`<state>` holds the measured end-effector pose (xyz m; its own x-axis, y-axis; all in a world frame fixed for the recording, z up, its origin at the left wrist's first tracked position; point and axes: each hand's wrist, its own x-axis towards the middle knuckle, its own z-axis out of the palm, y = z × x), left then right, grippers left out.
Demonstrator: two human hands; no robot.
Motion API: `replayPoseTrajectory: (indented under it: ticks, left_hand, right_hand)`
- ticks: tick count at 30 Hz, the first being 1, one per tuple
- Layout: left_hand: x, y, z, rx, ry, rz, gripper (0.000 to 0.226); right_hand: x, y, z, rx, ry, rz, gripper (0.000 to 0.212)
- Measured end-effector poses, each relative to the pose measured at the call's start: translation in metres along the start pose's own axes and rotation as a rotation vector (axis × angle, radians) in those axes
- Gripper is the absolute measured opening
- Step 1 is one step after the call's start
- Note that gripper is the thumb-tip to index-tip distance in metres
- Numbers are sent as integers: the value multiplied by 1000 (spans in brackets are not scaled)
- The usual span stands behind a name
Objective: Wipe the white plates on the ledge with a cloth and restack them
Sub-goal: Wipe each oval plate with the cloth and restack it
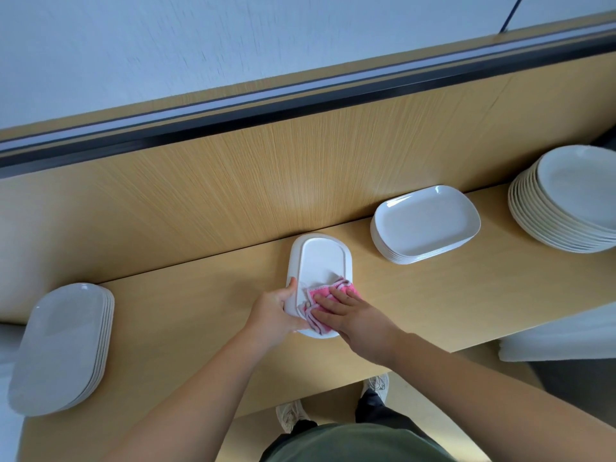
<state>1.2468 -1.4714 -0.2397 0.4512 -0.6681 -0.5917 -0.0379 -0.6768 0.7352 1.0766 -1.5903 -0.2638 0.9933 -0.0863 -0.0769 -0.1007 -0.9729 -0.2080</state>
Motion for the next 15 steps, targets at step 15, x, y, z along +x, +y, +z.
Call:
replayPoseTrajectory:
  ticks: [15]
  left_hand:
    - [-8,17,-3,-128,104,113,46]
  right_hand:
    - [-23,38,-59,244,257,90,38]
